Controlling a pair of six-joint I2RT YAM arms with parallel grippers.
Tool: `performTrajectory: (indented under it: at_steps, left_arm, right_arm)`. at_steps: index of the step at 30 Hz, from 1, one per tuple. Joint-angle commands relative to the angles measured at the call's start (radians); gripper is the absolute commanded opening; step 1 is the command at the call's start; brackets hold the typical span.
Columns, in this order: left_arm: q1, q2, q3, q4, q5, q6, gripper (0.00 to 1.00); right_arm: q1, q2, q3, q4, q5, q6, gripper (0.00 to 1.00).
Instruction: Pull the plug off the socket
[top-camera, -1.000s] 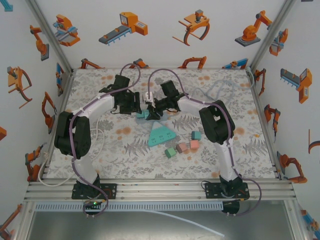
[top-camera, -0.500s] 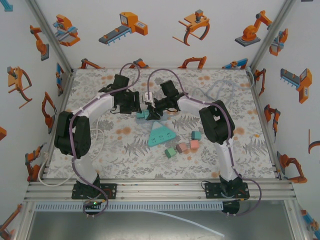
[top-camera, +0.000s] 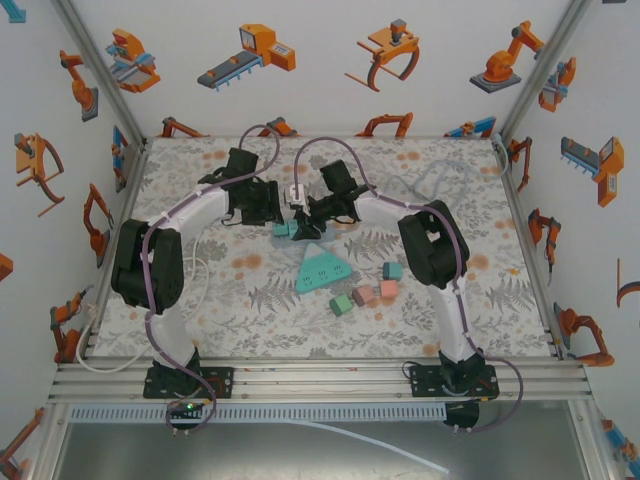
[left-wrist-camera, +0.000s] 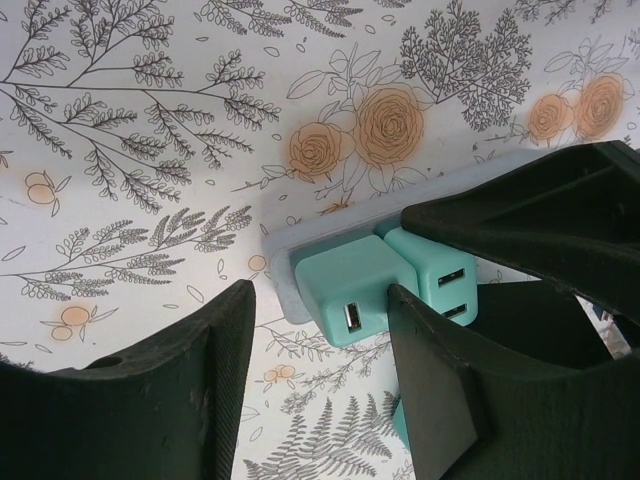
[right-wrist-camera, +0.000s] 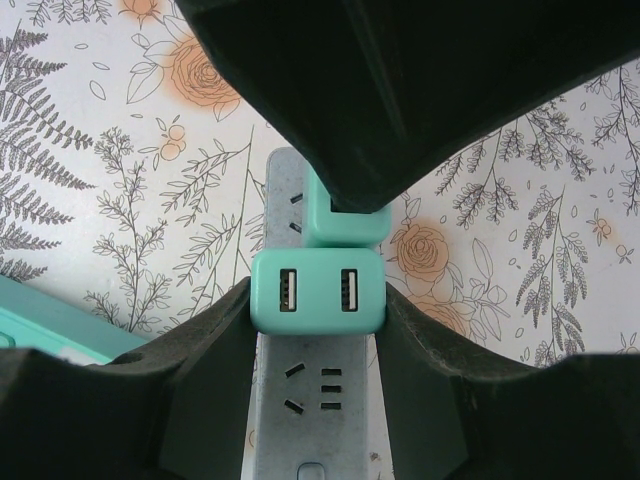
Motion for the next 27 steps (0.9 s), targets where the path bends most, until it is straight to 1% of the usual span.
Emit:
performTrajectory:
  at_steps: [1,4,7,10,13,20,24,27]
  left_arm:
    - [0.002,0.024,-0.070,-0.068,-0.039,0.025,0.53]
    - [-0.007,0.028,-0.096,-0.077,-0.010,0.031,0.53]
    - [-0.037,0.031,-0.136,-0.081,-0.019,0.032,0.53]
    - [-0.065,0.033,-0.183,-0.081,-0.055,0.031,0.53]
    - [-0.069,0.045,-0.211,-0.079,-0.079,0.029,0.53]
    - [-0.068,0.052,-0.204,-0.075,-0.093,0.029,0.52]
    - [-0.067,0.054,-0.201,-0.077,-0.104,0.031,0.52]
    - [-0.064,0.052,-0.203,-0.084,-0.113,0.035,0.52]
  right_arm:
    - [0.022,0.028,0.036,-0.031,-0.054,-0.039,0.16]
    - [0.023,0.027,0.053,-0.030,-0.097,-0.027,0.05]
    - [0.023,0.007,0.046,0.030,-0.108,0.033,0.00]
    - [0.023,-0.030,0.012,0.098,-0.099,0.078,0.00]
    - [0.023,-0.057,-0.001,0.140,-0.100,0.126,0.00]
    - [0.016,-0.103,-0.059,0.377,-0.139,0.306,0.00]
    - [0.017,-0.108,-0.062,0.387,-0.158,0.300,0.00]
    - [0.017,-0.129,-0.093,0.343,-0.124,0.214,0.00]
